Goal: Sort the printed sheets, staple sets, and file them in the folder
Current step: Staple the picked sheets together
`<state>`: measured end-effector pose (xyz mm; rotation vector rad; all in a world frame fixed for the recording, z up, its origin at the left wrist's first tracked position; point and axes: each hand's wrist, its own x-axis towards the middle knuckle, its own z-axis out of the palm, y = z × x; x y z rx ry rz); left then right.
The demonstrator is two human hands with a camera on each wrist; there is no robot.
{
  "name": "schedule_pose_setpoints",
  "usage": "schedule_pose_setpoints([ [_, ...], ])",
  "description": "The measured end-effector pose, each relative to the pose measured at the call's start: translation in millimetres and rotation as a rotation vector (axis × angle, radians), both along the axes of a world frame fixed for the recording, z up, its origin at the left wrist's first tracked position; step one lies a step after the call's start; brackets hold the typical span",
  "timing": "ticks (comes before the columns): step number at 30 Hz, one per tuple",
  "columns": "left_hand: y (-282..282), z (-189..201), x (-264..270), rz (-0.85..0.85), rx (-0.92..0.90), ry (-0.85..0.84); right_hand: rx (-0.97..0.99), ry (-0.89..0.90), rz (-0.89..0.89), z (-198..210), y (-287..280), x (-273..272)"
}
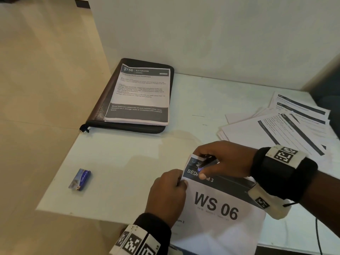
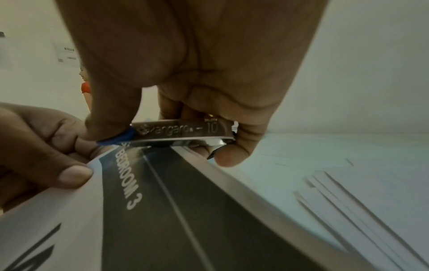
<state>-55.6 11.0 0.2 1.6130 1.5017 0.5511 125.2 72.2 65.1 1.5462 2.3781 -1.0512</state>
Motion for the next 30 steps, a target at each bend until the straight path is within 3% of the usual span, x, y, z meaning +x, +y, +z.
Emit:
schedule_pose_setpoints([
  [23, 1.0, -0.8, 2.9, -0.027, 0.019, 0.095, 0.046, 0.066, -0.014, -7.5, 0.4, -12.5],
  [27, 1.6, -1.1, 4.3, -0.032, -0.005, 0.054, 0.073, 0.051, 0.007, -8.7, 2.3, -10.3],
  [30, 1.8, 3.6, 2.4, 0.0, -0.056, -0.077, 0.097, 0.056, 0.012, -11.9, 2.5, -11.3],
])
